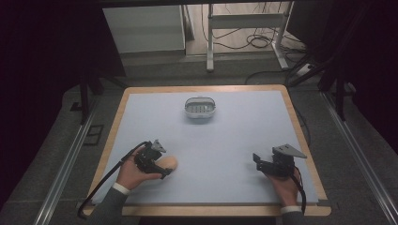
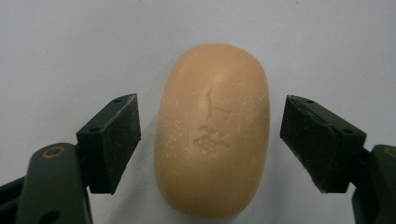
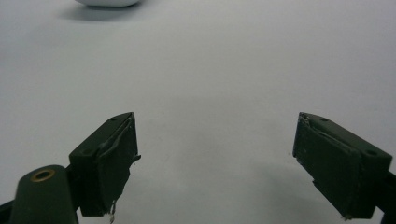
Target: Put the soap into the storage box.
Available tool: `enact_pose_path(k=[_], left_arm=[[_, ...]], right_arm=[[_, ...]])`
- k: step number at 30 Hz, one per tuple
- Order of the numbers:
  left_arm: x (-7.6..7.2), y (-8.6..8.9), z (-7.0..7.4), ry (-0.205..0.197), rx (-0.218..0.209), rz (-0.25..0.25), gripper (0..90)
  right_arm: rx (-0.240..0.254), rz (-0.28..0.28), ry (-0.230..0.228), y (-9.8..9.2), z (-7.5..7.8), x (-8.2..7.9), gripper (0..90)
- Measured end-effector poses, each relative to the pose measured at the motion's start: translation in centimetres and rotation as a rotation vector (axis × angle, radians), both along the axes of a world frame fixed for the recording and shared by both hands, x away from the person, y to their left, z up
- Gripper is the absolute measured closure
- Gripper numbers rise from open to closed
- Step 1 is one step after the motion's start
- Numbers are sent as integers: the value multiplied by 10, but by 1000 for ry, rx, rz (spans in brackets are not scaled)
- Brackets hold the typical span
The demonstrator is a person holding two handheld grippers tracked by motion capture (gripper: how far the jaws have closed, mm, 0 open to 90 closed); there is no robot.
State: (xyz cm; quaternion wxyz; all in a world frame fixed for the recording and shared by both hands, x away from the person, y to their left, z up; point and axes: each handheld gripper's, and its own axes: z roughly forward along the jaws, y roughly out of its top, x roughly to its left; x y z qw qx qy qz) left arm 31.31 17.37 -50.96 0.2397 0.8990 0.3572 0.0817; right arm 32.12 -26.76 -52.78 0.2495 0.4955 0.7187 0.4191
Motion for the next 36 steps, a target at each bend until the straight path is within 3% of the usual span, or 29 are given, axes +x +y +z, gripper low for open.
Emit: enact_pose_path(k=[10, 22, 36], left_arm=[[3, -3, -7, 24, 22, -13, 285], [4, -2, -7, 16, 22, -16, 322], [7, 14, 15, -26, -24, 26, 323]], right_arm=[[-3, 0, 4, 0, 0, 0, 141], [0, -5, 8, 0, 0, 1, 141], [-4, -8, 13, 0, 0, 1, 141]])
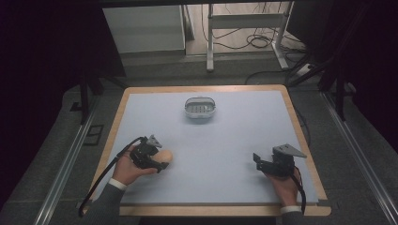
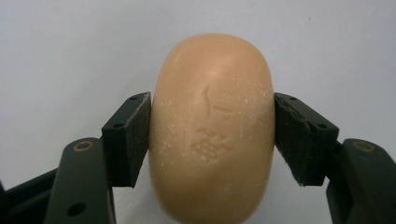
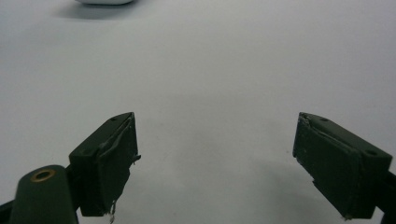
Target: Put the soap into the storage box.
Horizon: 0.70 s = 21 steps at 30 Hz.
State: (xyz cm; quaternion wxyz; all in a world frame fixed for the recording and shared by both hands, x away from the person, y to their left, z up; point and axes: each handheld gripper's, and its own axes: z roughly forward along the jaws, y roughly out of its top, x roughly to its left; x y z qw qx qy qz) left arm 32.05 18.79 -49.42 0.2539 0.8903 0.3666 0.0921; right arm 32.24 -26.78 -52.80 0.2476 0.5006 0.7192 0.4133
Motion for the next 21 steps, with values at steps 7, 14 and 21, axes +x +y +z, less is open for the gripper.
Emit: enact_pose_path(k=[7, 14, 21], left_arm=[[3, 4, 10, -22, -19, 9, 323], [2, 4, 15, -34, -25, 10, 323], [4, 4, 21, -46, -27, 9, 323]], right_arm=[[4, -1, -1, 0, 0, 0, 141], [1, -1, -3, 0, 0, 0, 141], [-2, -1, -2, 0, 0, 0, 141]])
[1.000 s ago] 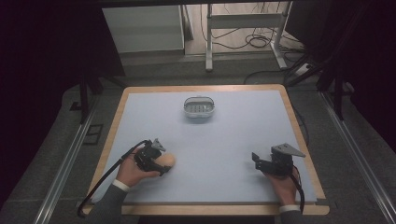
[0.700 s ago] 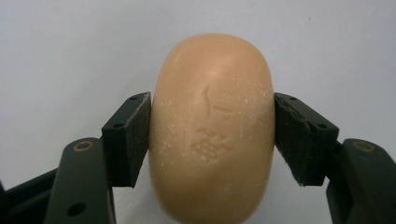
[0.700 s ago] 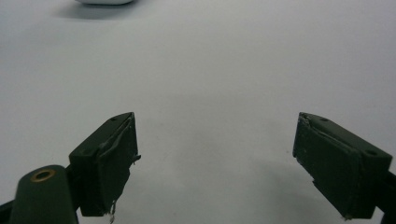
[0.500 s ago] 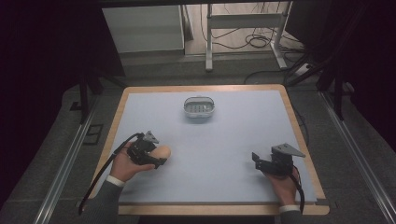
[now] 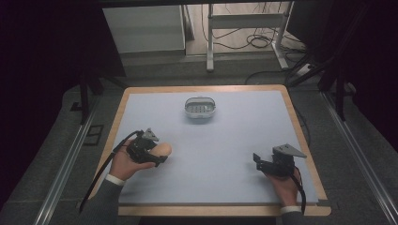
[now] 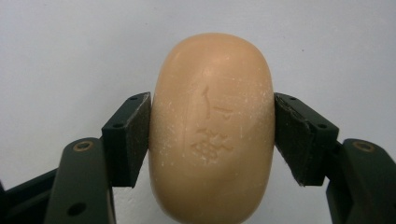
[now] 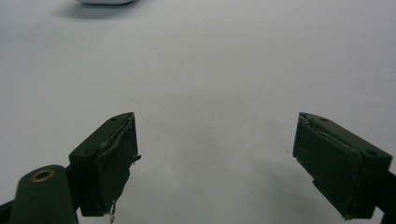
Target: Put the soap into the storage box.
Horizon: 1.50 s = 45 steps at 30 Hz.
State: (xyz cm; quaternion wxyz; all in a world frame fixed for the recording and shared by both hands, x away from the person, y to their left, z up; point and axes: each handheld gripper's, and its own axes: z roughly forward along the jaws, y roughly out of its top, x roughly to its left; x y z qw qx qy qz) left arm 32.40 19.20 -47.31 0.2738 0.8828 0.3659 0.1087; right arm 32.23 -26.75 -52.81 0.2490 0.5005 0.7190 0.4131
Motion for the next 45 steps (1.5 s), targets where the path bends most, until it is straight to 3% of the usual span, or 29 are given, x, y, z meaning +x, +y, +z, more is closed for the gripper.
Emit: enact_pose_path(k=[7, 28, 31, 45], left_arm=[[1, -1, 4, -19, 0, 0, 323], [18, -11, 11, -31, -6, 6, 323], [19, -11, 12, -33, -26, 8, 323], [24, -17, 16, -41, -20, 7, 323]], right_arm=[[1, 3, 0, 0, 0, 0, 141], [1, 2, 4, 0, 0, 0, 141], [0, 2, 4, 0, 0, 0, 141], [-5, 0, 2, 1, 0, 0, 141]])
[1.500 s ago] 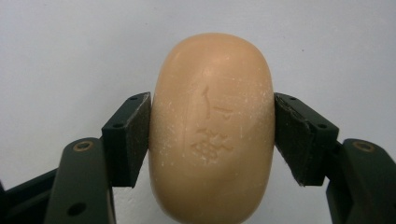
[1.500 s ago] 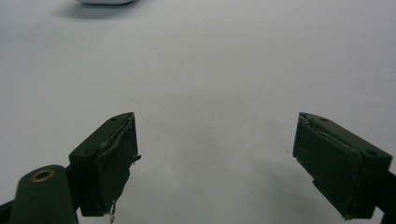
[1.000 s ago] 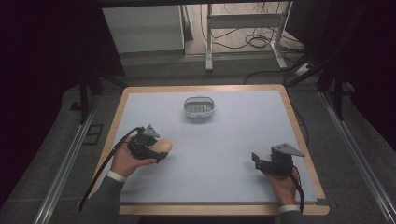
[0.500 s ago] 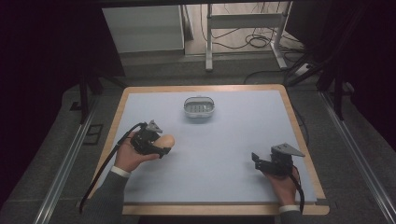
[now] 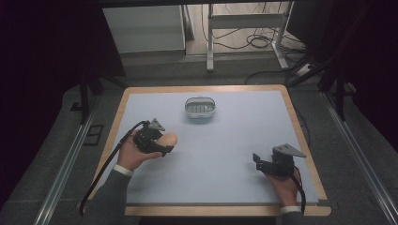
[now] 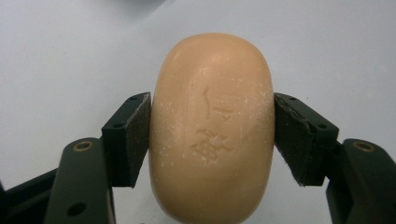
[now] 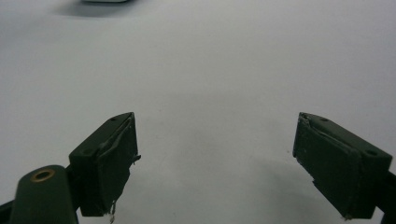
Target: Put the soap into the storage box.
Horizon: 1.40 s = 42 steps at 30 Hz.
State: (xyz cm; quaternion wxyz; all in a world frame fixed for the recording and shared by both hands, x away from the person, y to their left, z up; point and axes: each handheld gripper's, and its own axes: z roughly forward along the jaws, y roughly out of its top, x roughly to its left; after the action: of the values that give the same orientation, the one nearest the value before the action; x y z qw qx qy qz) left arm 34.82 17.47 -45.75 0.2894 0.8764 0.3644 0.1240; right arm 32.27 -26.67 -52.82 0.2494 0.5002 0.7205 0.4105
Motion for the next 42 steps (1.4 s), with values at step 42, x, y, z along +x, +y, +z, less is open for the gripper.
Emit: enact_pose_path(k=[42], left_arm=[[32, -23, 4, 9, 5, -21, 323]], right_arm=[[-4, -3, 2, 0, 0, 0, 141]])
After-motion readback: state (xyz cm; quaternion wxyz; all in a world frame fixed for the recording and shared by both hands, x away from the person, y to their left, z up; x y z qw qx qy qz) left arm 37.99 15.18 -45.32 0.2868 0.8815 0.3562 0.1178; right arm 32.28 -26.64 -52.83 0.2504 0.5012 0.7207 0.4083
